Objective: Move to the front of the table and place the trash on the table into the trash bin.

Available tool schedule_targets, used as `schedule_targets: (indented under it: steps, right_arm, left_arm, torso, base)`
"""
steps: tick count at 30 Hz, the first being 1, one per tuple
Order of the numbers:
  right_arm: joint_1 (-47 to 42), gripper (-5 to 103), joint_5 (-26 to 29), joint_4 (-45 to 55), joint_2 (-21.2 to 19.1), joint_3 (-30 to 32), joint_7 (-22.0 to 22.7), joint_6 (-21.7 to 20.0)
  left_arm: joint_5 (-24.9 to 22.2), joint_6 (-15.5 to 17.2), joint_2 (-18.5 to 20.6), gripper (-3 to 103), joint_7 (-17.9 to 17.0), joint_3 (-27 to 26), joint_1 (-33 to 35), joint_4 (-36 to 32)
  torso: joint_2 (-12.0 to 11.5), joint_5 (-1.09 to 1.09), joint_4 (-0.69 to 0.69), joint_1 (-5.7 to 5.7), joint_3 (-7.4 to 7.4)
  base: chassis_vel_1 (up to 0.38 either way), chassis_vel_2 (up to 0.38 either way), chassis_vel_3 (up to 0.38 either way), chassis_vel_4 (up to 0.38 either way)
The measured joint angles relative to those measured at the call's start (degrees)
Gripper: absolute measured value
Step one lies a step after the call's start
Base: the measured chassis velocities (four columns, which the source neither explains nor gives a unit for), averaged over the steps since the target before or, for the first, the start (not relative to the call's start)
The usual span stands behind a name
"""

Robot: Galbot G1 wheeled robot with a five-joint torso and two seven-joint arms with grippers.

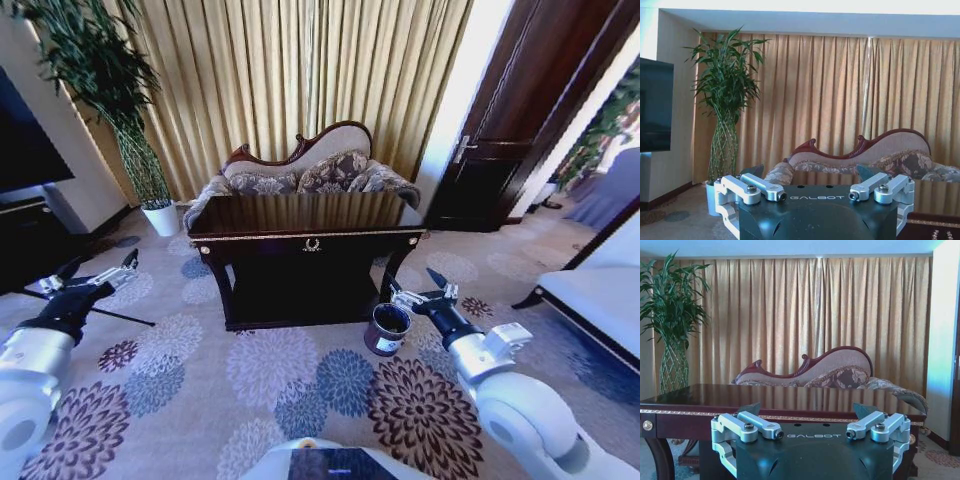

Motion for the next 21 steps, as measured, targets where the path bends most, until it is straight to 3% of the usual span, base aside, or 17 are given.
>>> schedule_targets:
  steps: [21]
  right_arm:
    - [-0.4, 100, -1.3, 0.0, 0.7, -0.2, -0.1, 0.9]
  left_arm:
    - [0.6, -1.5, -0.3, 100, 0.5, -0.2, 0.7, 0.0]
  torso:
    - [0.0, 0.00, 0.01, 0.00, 0.00]
  base:
    - [0.094, -0.226, -0.092, 0.226]
